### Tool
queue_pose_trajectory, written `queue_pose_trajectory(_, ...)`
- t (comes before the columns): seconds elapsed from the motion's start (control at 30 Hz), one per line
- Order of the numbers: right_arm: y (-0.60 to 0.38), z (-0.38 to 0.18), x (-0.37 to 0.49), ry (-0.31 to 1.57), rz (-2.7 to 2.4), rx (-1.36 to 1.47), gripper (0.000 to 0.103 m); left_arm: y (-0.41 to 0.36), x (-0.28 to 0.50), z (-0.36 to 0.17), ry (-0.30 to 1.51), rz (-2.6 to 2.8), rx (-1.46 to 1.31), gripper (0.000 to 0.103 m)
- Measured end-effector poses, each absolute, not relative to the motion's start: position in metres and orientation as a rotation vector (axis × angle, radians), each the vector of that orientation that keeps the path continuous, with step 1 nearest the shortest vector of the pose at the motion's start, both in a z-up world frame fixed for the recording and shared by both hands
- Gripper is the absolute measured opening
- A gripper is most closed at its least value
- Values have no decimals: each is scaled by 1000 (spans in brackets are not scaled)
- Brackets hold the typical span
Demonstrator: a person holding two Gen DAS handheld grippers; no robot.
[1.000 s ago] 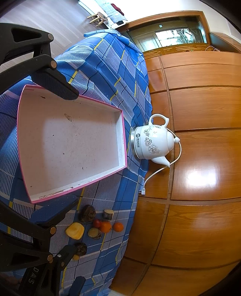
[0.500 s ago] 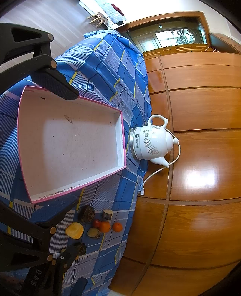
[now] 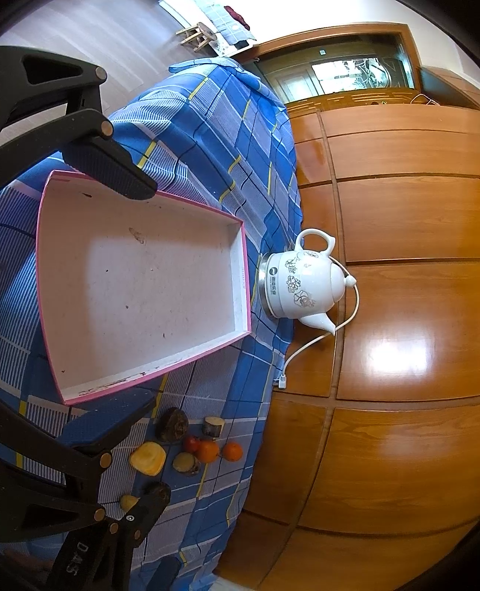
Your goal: Organize fruits
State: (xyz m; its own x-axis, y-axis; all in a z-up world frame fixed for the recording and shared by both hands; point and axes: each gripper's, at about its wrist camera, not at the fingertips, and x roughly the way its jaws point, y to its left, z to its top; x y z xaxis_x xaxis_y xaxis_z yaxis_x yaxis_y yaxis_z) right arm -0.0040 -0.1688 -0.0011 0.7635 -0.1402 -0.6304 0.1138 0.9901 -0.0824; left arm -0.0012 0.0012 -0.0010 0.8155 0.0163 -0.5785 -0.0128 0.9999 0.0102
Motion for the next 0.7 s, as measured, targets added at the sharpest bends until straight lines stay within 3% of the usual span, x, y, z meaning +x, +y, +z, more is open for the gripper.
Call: queue_pose_trajectory(0.7, -172, 24, -17, 550, -242, -102, 102, -2, -4, 0, 613, 20, 19, 103)
